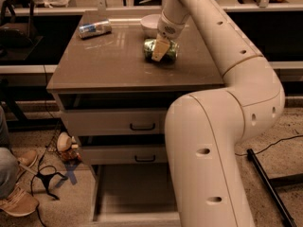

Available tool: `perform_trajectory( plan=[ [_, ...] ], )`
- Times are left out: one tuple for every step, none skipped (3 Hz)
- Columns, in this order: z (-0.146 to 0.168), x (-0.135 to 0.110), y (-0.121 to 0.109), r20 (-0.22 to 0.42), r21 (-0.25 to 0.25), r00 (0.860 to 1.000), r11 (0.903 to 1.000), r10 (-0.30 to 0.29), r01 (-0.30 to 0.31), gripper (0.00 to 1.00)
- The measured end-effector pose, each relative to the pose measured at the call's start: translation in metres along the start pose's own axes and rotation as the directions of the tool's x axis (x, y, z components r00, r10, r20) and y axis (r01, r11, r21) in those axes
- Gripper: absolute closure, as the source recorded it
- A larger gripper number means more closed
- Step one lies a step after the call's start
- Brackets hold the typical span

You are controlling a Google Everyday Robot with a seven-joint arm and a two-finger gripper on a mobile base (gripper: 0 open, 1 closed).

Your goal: Place green can into bottom drawer

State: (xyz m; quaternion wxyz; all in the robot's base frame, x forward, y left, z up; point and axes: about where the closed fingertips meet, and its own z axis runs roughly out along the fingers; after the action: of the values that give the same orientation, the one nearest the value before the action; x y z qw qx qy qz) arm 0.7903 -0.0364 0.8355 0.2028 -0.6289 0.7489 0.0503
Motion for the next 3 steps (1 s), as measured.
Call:
perform_trajectory(
  plan=[
    [-0.019, 0.000, 0.003, 0.013, 0.022, 1.000, 0.9995, -0.024, 0.024, 0.95],
    [-0.070, 0.012, 0.032, 0.068, 0.045, 0.996, 0.9971, -0.064, 0.061, 1.00],
    [-0.111, 0.029, 0.074, 0.096, 0.059, 0.992, 0.9956, -0.078, 0.073, 1.00]
  ],
)
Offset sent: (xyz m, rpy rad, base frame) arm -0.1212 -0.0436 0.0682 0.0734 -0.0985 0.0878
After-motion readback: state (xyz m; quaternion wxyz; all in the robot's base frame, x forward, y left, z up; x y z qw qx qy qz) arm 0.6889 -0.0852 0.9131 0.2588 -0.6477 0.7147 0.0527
